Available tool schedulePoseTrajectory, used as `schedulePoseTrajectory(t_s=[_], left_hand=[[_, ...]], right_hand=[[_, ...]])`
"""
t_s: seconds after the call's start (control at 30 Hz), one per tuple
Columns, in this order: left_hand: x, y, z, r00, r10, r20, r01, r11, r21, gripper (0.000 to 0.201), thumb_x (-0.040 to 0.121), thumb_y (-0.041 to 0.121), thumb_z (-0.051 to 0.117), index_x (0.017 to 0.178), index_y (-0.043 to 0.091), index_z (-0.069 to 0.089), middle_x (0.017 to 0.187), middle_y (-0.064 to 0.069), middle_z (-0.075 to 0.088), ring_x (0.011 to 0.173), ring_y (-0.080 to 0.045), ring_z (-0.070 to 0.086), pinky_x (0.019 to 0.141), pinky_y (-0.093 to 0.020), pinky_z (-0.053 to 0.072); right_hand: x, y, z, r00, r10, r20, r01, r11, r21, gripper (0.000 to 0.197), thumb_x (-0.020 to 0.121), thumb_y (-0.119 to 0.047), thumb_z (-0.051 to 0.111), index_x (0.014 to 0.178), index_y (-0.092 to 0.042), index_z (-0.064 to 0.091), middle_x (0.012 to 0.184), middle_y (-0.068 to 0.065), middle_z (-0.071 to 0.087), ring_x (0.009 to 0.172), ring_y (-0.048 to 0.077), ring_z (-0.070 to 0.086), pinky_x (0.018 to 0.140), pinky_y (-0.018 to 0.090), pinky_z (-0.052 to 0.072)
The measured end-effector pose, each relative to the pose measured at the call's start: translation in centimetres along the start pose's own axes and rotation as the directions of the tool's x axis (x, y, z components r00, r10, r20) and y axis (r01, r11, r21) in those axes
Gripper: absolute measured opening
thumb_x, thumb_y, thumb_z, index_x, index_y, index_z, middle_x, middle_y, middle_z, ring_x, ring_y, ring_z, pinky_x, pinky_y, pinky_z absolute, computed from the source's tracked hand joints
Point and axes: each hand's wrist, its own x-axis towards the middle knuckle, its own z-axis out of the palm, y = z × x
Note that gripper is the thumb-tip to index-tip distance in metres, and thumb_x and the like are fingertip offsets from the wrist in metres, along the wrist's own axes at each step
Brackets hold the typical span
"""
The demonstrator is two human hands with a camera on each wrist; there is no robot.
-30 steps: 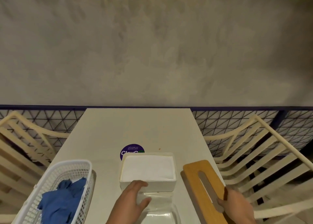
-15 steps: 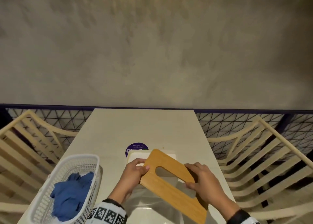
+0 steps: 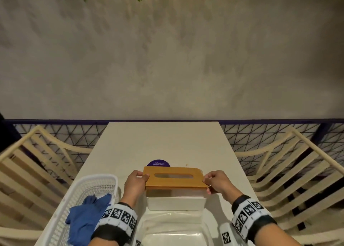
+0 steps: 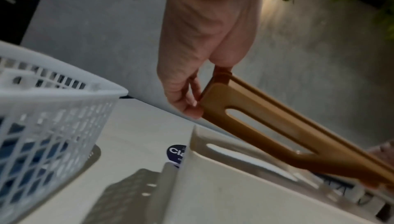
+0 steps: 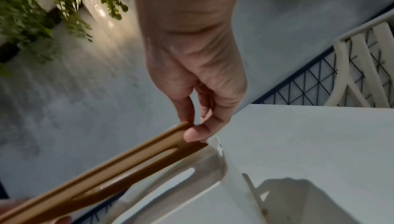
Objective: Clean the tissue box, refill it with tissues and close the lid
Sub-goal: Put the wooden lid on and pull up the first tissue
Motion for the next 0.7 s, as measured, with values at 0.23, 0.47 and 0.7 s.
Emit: schedulePoseTrajectory(t_s=[0.23,0.47,0.7], left_hand=[[1.2,-0.5,0.8,0.990,0.024,0.137,-0.065,0.951,0.303,0.021,0.088,0.016,0.057,0.108,0.010,0.060,0.100,-0.008,0.063,0.089,-0.022,0.058,0.075,-0.028,0.043],[1.1,-1.8,0.7,0.990,0.050,0.132,-0.074,0.980,0.186,0.028,0.086,0.000,0.056,0.113,0.006,0.059,0.071,0.002,0.061,0.066,-0.009,0.057,0.055,-0.015,0.041],[0.9,-1.8,1.1,0.996,0.066,0.063,-0.072,0.993,0.094,0.030,0.086,-0.004,0.056,0.114,0.004,0.060,0.093,-0.007,0.060,0.067,-0.007,0.055,0.050,-0.014,0.040]], right_hand=[[1.4,1.4,1.3,0.994,-0.002,-0.106,-0.024,0.969,-0.245,0.040,0.089,0.000,0.056,0.128,-0.005,0.050,0.066,0.008,0.059,0.043,0.015,0.053,0.045,0.025,0.050],[0.9,2.5,1.9,0.996,-0.061,-0.069,0.037,0.949,-0.314,0.040,0.090,0.002,0.051,0.130,-0.005,0.050,0.058,0.001,0.055,0.050,0.014,0.053,0.074,0.041,0.056],[0.6,2.5,2.0,0.992,-0.095,-0.084,0.070,0.961,-0.267,0.040,0.090,0.004,0.052,0.129,-0.006,0.051,0.059,0.001,0.053,0.052,0.016,0.055,0.073,0.043,0.056]])
